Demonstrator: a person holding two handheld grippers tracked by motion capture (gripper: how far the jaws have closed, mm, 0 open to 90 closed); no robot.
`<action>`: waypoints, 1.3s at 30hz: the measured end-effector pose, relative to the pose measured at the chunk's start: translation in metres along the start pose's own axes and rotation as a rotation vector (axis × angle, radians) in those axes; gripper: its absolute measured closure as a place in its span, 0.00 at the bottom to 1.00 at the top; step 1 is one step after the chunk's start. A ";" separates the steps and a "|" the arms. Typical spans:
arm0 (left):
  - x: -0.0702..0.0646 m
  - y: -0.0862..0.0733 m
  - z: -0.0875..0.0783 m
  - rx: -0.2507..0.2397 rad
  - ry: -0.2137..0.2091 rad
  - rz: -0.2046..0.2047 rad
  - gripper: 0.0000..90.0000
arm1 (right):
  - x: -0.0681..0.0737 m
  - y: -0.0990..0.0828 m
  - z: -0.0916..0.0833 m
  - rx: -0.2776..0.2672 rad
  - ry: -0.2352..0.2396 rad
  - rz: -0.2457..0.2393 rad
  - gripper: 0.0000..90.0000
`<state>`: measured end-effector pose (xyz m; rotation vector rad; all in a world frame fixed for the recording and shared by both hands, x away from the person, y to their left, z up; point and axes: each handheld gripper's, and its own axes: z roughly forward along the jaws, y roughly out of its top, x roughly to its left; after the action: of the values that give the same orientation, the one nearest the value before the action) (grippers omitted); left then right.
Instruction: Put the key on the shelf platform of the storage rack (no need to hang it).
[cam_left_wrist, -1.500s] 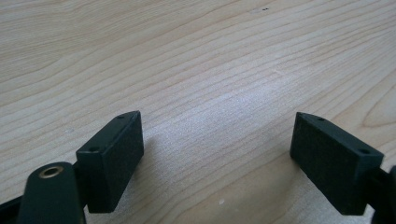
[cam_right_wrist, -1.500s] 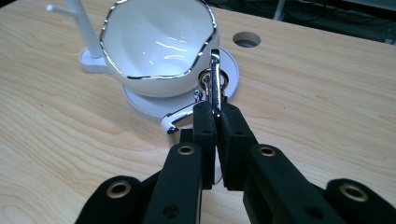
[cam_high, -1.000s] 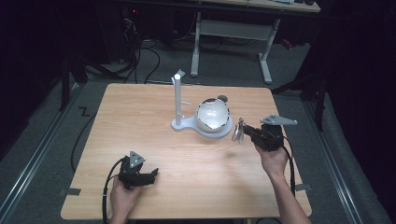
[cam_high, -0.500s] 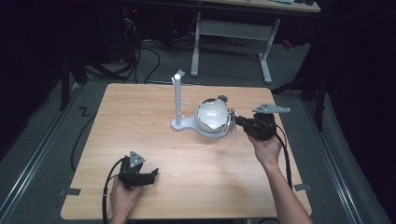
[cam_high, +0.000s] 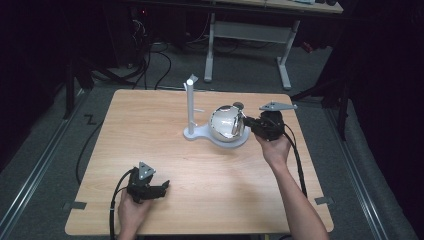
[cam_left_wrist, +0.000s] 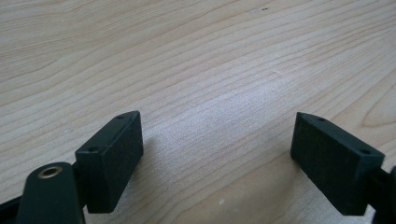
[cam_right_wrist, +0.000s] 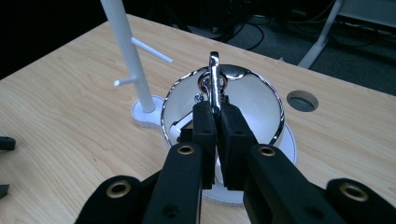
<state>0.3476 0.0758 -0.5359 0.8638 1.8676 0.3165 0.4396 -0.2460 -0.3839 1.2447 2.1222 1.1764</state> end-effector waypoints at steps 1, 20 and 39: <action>0.000 0.000 0.000 0.000 0.001 -0.001 0.19 | -0.001 0.000 0.002 0.001 -0.001 -0.003 0.97; 0.000 0.000 0.000 0.000 0.001 -0.001 0.19 | -0.006 0.008 0.015 -0.002 -0.013 0.007 0.97; 0.000 0.000 0.000 0.000 0.000 0.000 0.19 | -0.006 -0.007 0.038 0.061 -0.012 0.017 1.00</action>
<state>0.3476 0.0759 -0.5359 0.8645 1.8673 0.3162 0.4659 -0.2351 -0.4112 1.2954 2.1571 1.1160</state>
